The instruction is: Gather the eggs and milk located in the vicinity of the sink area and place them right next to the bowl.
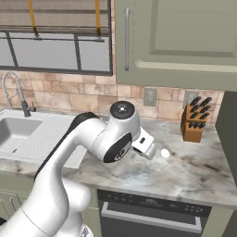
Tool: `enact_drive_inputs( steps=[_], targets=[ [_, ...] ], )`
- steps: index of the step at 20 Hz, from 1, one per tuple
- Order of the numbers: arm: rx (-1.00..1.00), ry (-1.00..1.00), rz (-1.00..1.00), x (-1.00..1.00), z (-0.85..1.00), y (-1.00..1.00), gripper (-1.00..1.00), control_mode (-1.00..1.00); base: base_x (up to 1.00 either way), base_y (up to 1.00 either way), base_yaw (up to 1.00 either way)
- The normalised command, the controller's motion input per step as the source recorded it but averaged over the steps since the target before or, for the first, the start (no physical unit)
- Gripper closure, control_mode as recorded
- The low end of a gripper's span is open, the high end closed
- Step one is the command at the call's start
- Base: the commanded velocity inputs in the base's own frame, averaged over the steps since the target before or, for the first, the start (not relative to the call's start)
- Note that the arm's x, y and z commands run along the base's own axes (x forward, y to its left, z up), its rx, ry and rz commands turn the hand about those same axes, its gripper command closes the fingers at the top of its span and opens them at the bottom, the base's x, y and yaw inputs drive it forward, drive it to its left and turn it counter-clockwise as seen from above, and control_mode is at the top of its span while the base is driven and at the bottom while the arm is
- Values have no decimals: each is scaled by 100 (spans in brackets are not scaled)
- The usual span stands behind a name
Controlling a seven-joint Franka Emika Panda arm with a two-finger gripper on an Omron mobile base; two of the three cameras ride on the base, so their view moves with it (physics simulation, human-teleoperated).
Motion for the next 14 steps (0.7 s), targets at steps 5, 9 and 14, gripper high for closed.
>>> enact_drive_inputs(
  steps=[5, 9, 14],
  targets=[
    [0, 4, 0, 35, -21, -23, -100, -100, 0, 0, 0],
    [1, 6, 0, 28, -21, -29, -100, -100, 0, 0, 0],
    [1, 7, 0, 29, -18, -31, -100, -100, 0, 0, 0]
  ],
)
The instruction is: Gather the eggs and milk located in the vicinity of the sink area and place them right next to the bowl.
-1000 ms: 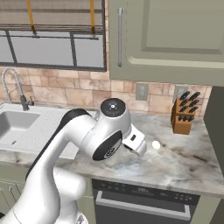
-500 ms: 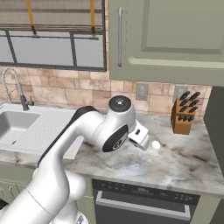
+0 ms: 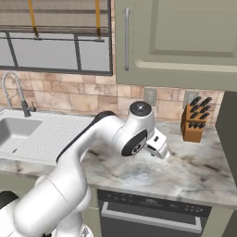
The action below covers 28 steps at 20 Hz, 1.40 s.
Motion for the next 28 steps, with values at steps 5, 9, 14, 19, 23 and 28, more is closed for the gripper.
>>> enact_drive_inputs(
  steps=[5, 9, 14, 19, 23, 28],
  targets=[
    [1, 5, 0, 33, -23, -23, -100, -100, 0, 0, 0],
    [0, 1, 0, 33, -35, -13, -100, -100, 0, 0, 0],
    [0, 0, 0, 30, -41, -5, -100, -100, 0, 0, 0],
    [0, 0, 0, 35, -34, 0, -100, -100, 0, 0, 0],
    [0, 0, 0, 33, -27, -3, -100, -100, 0, 0, 0],
    [0, 0, 0, 29, -18, -13, -100, -100, 0, 0, 0]
  ],
)
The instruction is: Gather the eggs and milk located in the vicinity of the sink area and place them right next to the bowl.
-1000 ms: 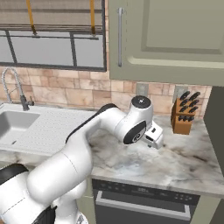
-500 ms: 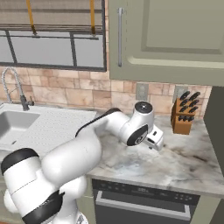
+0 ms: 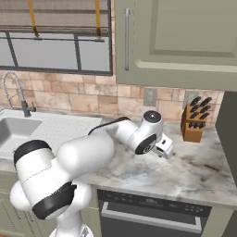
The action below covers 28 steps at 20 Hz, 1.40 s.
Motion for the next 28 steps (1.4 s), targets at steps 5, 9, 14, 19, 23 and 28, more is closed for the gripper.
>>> enact_drive_inputs(
  steps=[5, 9, 14, 19, 23, 28],
  targets=[
    [0, 0, 0, 32, -13, -19, -100, -100, 0, 0, 0],
    [0, 0, 0, 29, -13, -20, -100, -100, 0, 0, 0],
    [0, 0, 0, 28, -14, -20, -100, -100, 0, 0, 0],
    [0, 0, 0, 26, -18, -19, -100, -100, 0, 0, 0],
    [0, 0, 0, 24, -22, -16, -100, -100, 0, 0, 0],
    [0, 0, 0, 24, -26, -16, -100, -100, 0, 0, 0]
  ],
)
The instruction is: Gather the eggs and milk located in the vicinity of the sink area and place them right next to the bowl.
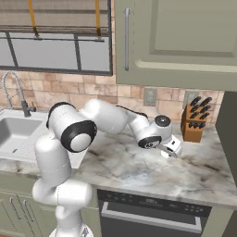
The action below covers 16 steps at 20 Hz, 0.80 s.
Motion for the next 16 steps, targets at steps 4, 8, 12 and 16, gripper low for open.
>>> enact_drive_inputs(
  steps=[4, 8, 12, 16],
  targets=[
    [0, 0, 0, 24, -21, -12, -100, -100, 0, 0, 0],
    [0, 0, 0, 24, -18, -5, -100, -100, 0, 0, 0],
    [0, 1, 0, 18, -21, -2, -100, -100, 0, 0, 0],
    [0, 3, 0, 13, -24, 0, -100, -100, 0, 0, 0]
  ],
)
